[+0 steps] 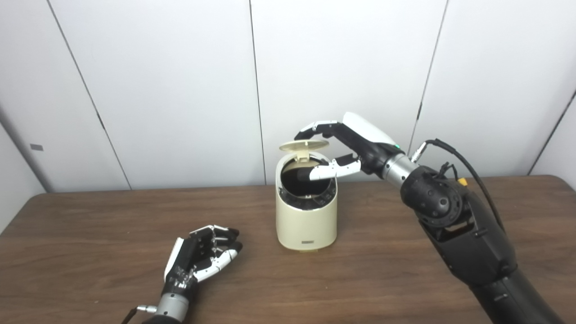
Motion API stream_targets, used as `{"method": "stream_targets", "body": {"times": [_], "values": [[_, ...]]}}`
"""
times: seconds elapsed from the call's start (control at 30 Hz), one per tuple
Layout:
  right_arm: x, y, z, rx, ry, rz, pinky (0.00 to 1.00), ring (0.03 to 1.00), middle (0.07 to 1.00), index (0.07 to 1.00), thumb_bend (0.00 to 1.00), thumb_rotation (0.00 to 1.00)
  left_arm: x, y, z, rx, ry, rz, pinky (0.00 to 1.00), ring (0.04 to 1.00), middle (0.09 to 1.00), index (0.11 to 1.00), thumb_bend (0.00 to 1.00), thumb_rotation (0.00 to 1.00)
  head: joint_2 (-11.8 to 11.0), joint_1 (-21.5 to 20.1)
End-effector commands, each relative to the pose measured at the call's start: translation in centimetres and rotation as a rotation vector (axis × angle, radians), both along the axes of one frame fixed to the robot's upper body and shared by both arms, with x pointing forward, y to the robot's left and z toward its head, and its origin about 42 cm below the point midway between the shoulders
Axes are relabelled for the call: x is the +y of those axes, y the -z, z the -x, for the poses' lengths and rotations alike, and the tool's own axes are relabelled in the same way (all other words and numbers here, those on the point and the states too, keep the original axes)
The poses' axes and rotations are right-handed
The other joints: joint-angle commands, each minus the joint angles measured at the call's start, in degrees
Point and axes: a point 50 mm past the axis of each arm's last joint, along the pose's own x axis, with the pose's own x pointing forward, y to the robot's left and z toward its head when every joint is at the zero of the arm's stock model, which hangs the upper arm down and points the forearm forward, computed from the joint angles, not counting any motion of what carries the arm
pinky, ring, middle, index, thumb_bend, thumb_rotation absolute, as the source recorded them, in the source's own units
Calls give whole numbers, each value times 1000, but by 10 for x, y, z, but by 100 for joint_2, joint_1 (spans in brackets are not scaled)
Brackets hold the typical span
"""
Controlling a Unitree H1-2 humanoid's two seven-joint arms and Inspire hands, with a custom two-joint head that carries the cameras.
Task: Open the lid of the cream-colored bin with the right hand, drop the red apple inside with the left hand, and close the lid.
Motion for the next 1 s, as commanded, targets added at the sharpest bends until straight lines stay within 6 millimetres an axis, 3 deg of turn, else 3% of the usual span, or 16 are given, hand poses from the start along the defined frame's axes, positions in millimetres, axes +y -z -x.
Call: {"method": "stream_targets", "body": {"times": [0.0,0.63,0.77,0.97], "values": [[-2,-23,6,-82,-24,4,782,896,792,718,675,645,1,-17,-7,-75,6,-9,410,593,665,498,505,68,6,-6],[-1,-9,34,-101,-82,73,785,892,746,719,647,622,3,-21,-7,-83,6,-35,422,600,666,498,504,67,89,-19],[0,-3,34,-114,-95,105,964,878,732,720,650,640,3,-22,-7,-74,6,-43,419,593,666,498,504,69,89,-19],[-1,1,37,-105,-98,114,947,894,737,726,654,664,3,-22,-7,-77,2,-41,426,603,668,498,505,68,118,-25]]}}
